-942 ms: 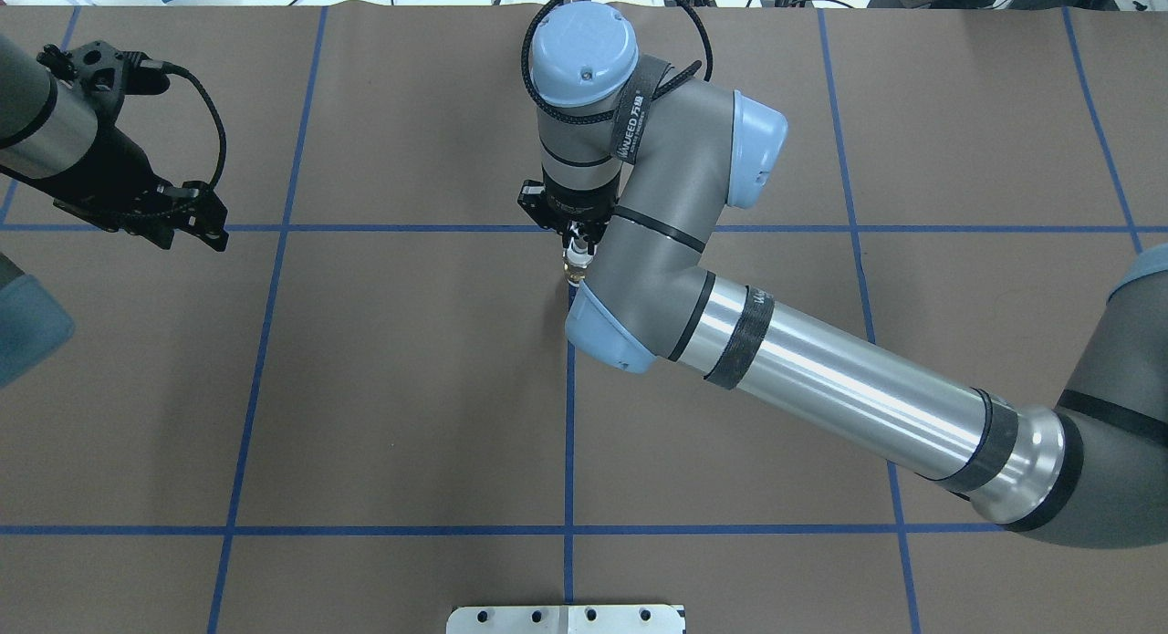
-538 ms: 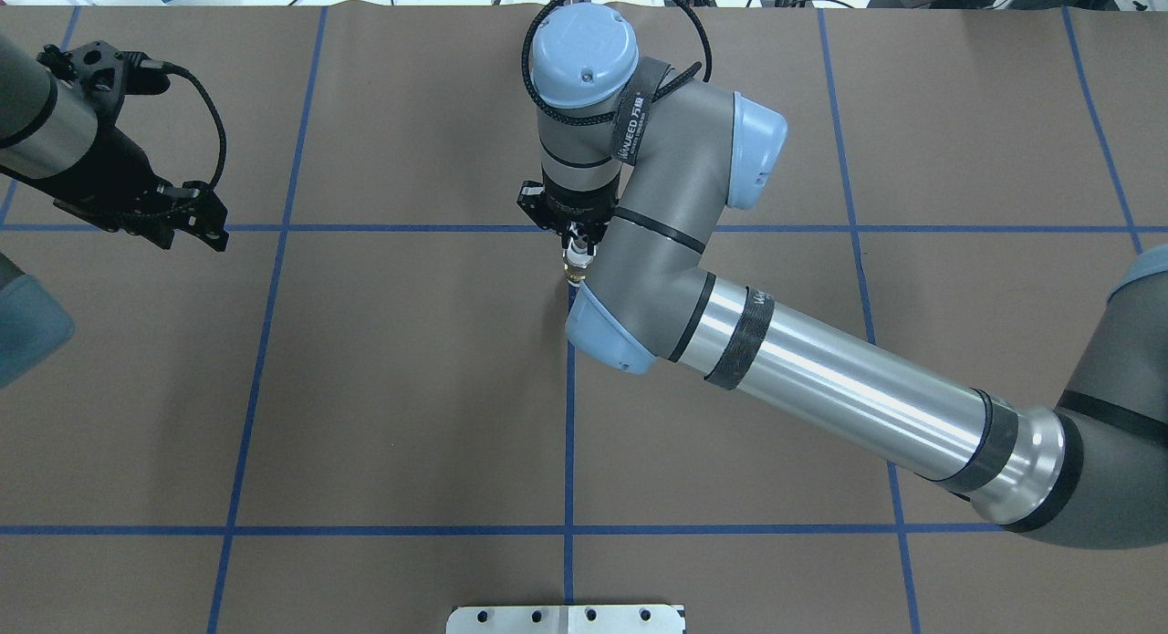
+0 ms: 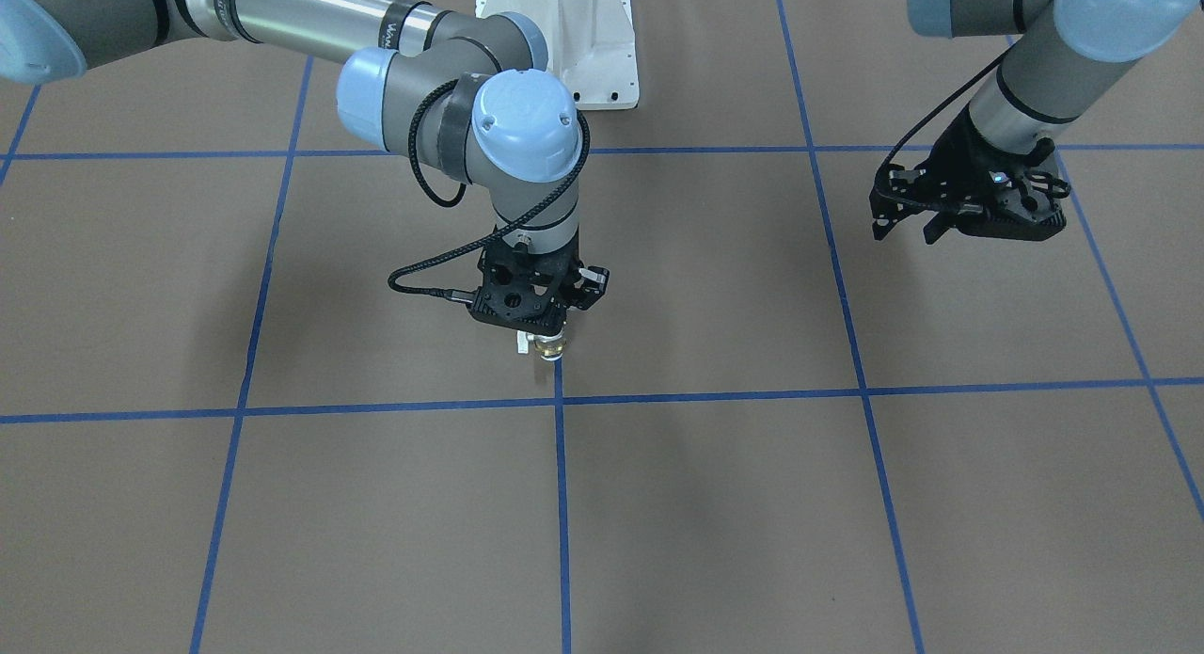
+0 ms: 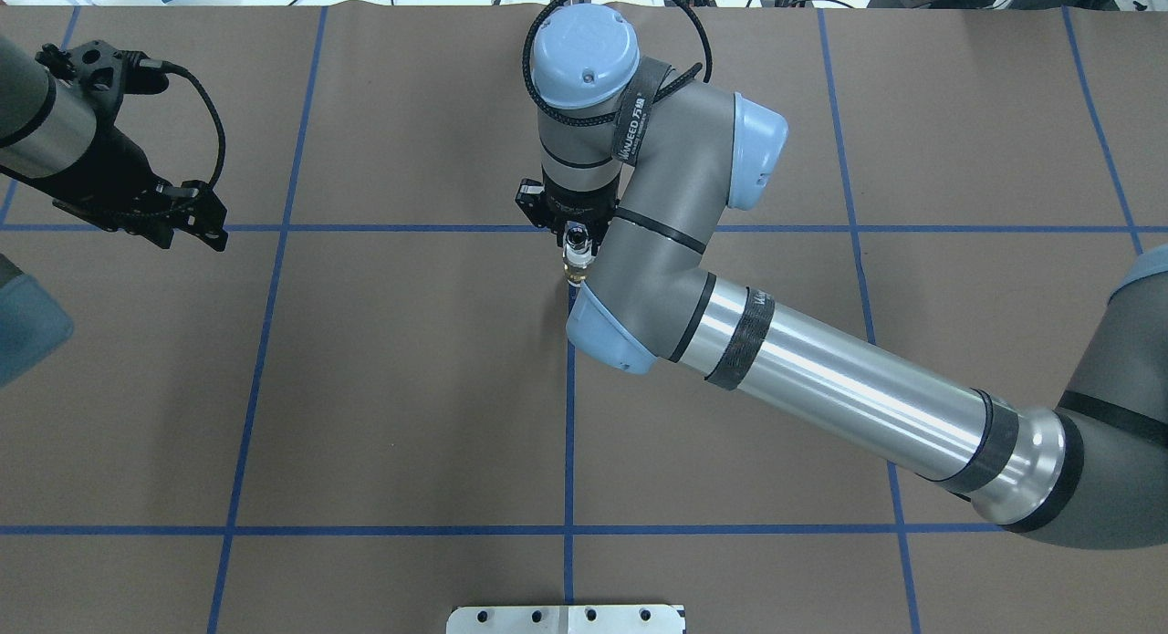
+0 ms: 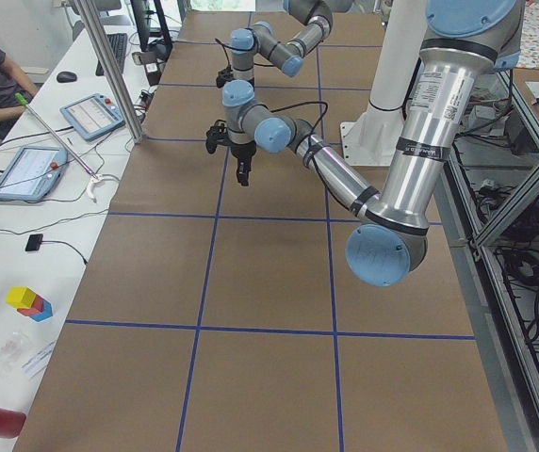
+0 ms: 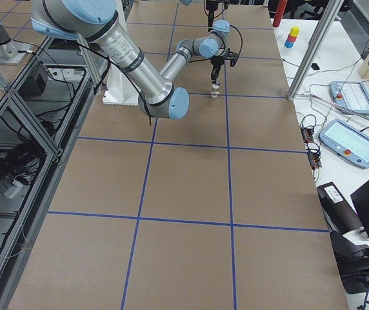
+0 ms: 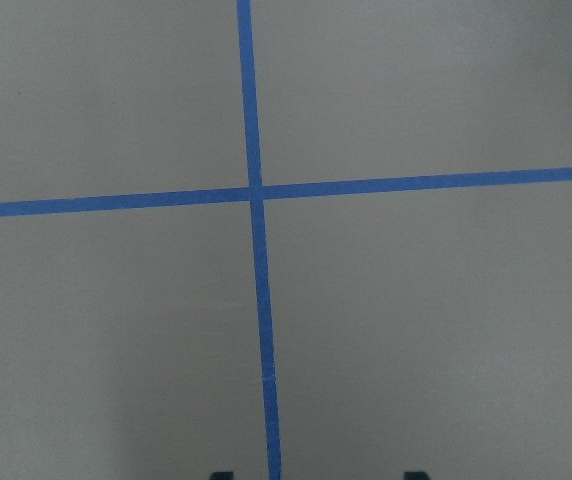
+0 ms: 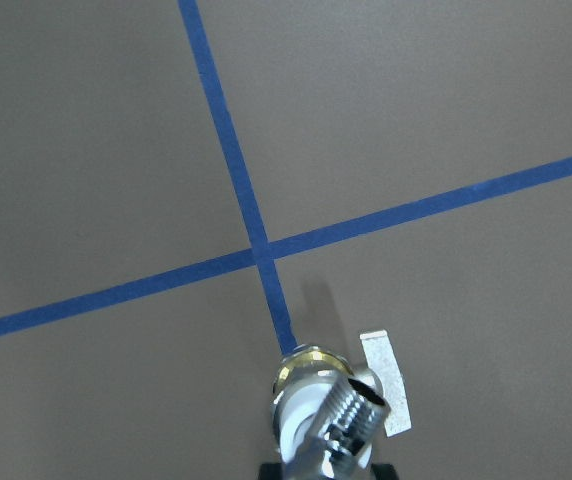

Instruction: Assemble PPR valve and pipe with both arms

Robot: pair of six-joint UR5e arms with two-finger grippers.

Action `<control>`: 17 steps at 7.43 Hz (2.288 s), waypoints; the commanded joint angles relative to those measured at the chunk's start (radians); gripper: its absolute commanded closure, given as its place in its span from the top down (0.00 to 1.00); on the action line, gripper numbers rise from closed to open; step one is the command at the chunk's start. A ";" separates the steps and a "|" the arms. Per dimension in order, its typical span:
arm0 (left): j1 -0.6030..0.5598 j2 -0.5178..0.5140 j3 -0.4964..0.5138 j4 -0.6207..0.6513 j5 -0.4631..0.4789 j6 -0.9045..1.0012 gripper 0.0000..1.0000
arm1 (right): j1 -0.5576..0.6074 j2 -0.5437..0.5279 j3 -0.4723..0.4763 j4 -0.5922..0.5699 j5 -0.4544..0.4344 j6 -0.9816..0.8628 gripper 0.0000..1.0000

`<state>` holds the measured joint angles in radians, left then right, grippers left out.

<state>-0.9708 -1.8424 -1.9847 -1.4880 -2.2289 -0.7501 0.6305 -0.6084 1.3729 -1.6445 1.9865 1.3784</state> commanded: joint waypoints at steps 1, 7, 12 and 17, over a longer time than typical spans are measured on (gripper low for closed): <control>0.000 0.000 -0.002 0.000 0.000 0.000 0.65 | 0.000 -0.001 -0.002 0.000 0.000 0.001 0.51; -0.002 -0.001 -0.005 0.002 0.000 0.000 0.65 | 0.017 -0.045 0.127 -0.012 0.014 0.008 0.99; -0.101 0.076 -0.037 -0.001 -0.002 0.137 0.99 | 0.249 -0.596 0.547 0.002 0.133 -0.372 0.99; -0.351 0.264 -0.031 -0.008 -0.097 0.539 1.00 | 0.681 -0.934 0.513 0.002 0.325 -1.049 0.99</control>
<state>-1.2817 -1.6112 -2.0175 -1.4947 -2.3191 -0.2809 1.2167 -1.4769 1.9015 -1.6429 2.2841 0.4719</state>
